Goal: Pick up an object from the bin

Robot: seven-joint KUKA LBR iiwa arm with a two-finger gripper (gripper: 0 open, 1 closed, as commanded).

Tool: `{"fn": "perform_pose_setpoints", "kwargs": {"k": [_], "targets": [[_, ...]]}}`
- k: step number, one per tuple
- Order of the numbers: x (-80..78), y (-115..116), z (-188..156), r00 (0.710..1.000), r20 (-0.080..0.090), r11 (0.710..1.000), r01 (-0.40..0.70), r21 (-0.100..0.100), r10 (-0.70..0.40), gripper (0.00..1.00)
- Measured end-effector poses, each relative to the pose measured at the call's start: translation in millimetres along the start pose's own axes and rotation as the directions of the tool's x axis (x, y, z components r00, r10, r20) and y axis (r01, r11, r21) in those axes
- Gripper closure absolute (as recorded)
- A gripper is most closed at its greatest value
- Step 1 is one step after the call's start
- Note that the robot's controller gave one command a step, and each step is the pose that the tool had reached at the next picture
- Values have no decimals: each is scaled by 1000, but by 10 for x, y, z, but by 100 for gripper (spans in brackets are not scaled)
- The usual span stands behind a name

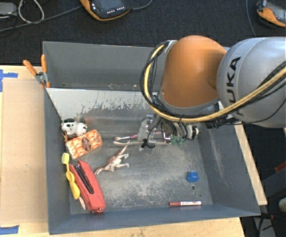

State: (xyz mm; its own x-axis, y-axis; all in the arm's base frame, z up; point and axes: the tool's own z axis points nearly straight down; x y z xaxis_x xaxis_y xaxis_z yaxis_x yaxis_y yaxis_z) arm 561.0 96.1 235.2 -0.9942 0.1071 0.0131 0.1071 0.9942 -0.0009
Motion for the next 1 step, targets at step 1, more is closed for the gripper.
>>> {"fn": "perform_pose_setpoints", "kwargs": {"k": [1], "targets": [[54,45,-381,1000,1,1000,-20,0,20,100]]}}
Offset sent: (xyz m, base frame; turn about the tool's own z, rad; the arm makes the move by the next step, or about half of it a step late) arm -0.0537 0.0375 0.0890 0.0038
